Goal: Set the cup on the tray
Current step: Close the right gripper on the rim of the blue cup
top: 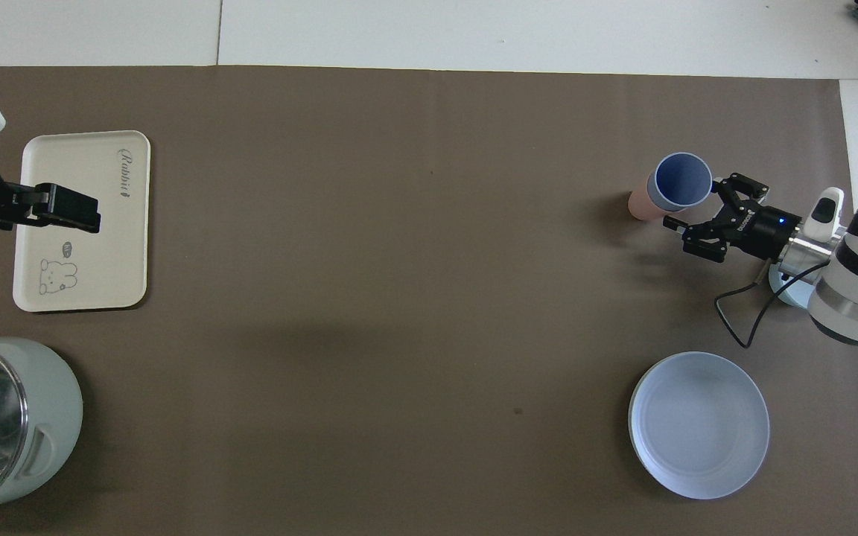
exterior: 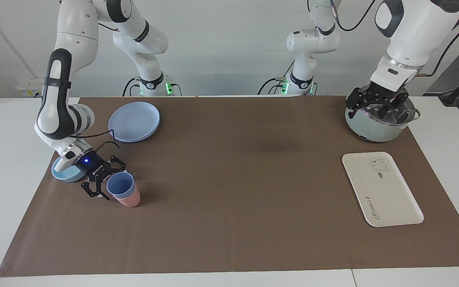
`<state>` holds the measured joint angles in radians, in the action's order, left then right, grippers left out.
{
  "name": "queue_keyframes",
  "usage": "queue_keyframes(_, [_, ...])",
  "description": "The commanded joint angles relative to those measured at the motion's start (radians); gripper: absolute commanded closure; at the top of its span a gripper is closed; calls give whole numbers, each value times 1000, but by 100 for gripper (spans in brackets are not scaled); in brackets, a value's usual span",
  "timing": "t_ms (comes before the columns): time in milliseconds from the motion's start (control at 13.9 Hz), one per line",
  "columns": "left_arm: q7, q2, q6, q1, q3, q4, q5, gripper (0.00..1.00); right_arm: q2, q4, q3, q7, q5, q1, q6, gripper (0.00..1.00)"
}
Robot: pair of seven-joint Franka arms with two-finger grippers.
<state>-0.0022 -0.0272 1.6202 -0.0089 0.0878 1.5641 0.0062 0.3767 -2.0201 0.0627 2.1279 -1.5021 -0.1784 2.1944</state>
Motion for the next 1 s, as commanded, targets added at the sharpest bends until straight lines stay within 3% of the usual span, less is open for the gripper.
queue_keyframes(0, [4,23,7,6,-2,24,-12,0,16,12,-1,61,-72,17,5,0])
queue_keyframes(932, [4,23,9,6,-2,24,-12,0,18,6,-1,81,-107,51,38,1])
